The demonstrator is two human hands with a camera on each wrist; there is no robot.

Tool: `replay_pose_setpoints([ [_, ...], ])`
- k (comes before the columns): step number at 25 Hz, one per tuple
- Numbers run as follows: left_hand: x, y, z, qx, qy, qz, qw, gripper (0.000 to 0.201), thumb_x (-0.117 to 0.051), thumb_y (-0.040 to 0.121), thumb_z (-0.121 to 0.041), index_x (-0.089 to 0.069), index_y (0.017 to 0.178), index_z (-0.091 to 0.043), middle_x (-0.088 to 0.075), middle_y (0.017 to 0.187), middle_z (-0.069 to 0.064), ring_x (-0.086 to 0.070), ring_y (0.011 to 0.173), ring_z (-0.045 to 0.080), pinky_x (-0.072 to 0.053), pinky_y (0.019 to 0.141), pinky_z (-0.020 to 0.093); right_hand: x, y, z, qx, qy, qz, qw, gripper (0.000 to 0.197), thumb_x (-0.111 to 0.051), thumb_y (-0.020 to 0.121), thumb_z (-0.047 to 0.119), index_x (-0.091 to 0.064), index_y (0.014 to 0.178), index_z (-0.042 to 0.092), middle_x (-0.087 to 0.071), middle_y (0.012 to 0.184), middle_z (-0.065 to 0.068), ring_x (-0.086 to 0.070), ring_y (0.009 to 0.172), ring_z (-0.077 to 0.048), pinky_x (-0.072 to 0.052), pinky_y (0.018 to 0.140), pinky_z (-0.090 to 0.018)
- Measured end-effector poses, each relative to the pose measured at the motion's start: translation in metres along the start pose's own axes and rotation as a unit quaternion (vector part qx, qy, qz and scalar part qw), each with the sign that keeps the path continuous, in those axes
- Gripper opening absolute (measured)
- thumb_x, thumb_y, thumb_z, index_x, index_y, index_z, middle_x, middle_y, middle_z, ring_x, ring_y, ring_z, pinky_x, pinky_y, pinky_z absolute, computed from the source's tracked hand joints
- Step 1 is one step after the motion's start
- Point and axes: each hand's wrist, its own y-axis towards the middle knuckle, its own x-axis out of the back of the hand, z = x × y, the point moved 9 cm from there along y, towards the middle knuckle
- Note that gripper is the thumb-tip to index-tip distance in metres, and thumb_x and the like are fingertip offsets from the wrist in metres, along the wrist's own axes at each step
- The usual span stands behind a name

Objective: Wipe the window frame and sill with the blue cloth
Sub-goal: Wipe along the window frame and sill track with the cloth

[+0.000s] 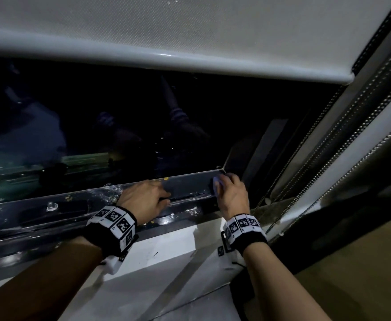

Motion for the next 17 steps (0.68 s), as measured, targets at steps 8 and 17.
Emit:
replay_pose_setpoints([
  [8,-0.004,0.002,0.002,0.001,0.008,-0.001,1.000,0.036,-0.048,0.095,-0.053,-0.063,0.125,-0.039,-0.059,0.128,-0.016,-0.055,0.119,0.014,-0.049,0.093,0.033,-0.016,-0.017,0.056,0.153,0.095,0.073,0.981,0.035,-0.042,0.101,0.037,-0.064,0.123,0.020,-0.066,0.120,-0.004,-0.059,0.103,-0.031,-0.047,0.092,-0.041],
  [17,-0.003,-0.002,0.003,0.005,-0.007,-0.007,1.000,0.036,-0.048,0.096,-0.051,-0.062,0.126,-0.038,-0.059,0.128,-0.015,-0.053,0.120,0.014,-0.045,0.095,0.031,-0.025,-0.030,0.073,0.154,0.043,0.012,0.987,0.031,-0.046,0.099,0.033,-0.068,0.118,0.021,-0.068,0.116,0.001,-0.055,0.098,-0.026,-0.046,0.087,-0.038],
])
